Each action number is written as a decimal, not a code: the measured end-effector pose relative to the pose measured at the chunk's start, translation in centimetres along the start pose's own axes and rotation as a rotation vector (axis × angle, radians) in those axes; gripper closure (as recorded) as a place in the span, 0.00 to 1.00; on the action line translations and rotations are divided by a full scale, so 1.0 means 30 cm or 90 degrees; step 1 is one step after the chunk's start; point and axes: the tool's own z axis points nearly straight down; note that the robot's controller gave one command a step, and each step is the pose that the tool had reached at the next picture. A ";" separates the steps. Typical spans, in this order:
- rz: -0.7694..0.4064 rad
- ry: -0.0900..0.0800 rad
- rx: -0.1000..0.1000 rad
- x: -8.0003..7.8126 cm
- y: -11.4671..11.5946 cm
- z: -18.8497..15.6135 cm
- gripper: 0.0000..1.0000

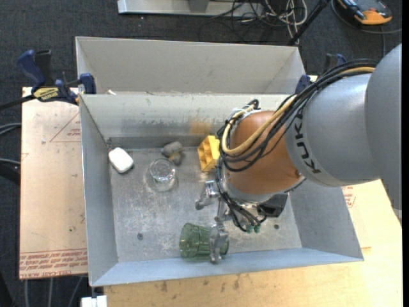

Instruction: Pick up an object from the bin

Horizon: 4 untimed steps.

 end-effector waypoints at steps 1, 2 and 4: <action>-0.053 -0.001 0.000 0.002 0.013 0.000 0.00; -0.167 0.002 -0.001 0.004 -0.032 0.007 0.00; -0.170 -0.014 0.003 -0.003 0.056 0.099 1.00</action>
Offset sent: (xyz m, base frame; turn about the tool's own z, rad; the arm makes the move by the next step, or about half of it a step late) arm 0.0052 -0.0232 0.0289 -0.0928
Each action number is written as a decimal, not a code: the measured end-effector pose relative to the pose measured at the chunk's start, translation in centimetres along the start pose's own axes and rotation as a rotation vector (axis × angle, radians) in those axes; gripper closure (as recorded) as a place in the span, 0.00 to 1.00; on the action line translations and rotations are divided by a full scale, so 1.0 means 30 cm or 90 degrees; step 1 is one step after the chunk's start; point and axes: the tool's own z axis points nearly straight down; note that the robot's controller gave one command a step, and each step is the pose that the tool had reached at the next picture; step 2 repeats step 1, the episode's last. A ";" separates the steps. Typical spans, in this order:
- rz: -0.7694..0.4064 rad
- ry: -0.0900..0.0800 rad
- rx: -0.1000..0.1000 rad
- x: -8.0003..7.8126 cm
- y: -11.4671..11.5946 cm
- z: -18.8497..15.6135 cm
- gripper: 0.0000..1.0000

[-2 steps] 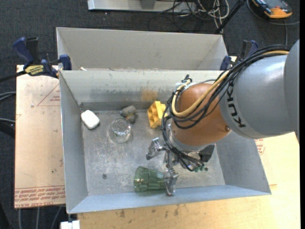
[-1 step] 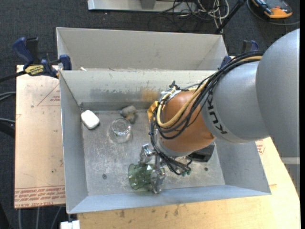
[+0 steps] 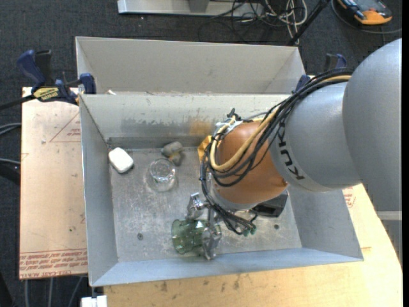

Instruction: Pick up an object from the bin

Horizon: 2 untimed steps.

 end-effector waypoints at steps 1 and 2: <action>0.034 0.011 -0.004 -0.011 -0.060 -0.470 1.00; 0.034 0.011 -0.004 -0.011 -0.060 -0.470 1.00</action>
Offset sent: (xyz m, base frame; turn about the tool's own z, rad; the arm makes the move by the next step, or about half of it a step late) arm 0.0000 0.0000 0.0000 0.0000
